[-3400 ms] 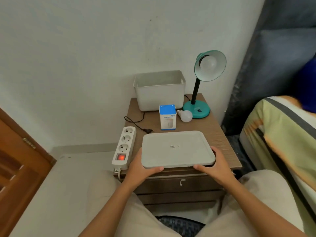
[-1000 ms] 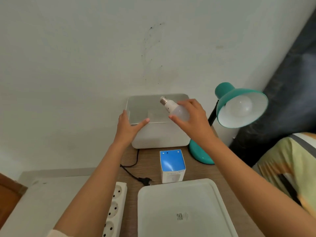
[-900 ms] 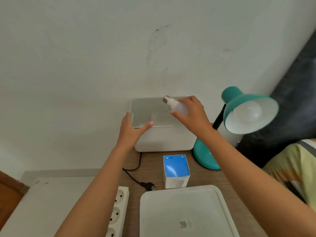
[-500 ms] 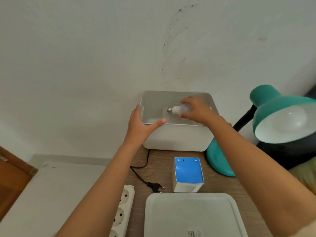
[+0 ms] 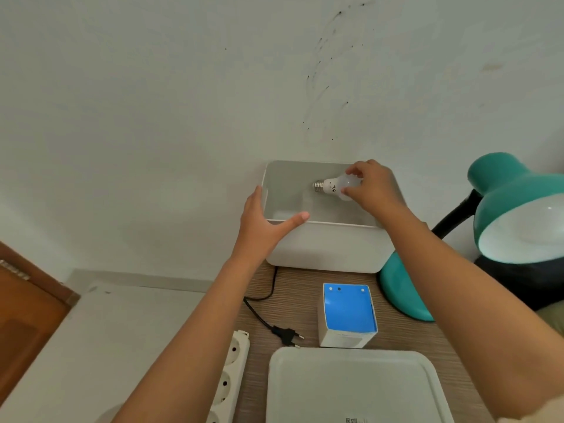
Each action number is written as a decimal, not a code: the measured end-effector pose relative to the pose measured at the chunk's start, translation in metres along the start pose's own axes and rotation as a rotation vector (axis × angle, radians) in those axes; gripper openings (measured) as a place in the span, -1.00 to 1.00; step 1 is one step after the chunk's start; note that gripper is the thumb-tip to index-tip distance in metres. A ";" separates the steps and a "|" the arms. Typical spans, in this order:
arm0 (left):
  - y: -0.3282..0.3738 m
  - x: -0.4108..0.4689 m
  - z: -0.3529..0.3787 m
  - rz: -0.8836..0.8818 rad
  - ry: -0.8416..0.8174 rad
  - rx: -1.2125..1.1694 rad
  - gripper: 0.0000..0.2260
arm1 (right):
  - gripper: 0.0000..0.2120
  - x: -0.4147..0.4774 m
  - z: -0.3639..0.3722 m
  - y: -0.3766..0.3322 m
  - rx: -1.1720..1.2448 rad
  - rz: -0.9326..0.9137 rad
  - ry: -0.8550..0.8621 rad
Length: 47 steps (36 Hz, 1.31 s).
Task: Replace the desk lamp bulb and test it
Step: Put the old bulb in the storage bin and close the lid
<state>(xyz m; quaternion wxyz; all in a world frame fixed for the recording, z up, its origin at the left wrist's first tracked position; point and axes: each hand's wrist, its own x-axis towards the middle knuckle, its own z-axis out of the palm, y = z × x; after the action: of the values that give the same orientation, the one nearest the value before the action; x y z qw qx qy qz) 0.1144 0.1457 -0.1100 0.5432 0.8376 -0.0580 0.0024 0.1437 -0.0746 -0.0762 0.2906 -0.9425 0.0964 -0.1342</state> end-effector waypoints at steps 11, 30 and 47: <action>0.013 -0.012 -0.017 0.028 -0.107 0.174 -0.08 | -0.65 -0.033 -0.022 -0.013 0.011 0.029 0.021; -0.030 -0.226 0.000 0.089 -0.127 0.395 -0.47 | -0.65 -0.324 -0.022 0.039 -0.006 0.148 -0.072; -0.084 -0.301 0.031 -0.098 -0.182 0.459 -0.34 | -0.47 -0.405 0.007 0.082 -0.053 0.332 -0.042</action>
<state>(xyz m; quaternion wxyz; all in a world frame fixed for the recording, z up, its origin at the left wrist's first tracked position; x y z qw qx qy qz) -0.1784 0.1799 -0.2197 0.3307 0.9376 -0.0638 -0.0863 -0.2452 -0.0325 -0.2089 0.2859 -0.9236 0.2479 -0.0618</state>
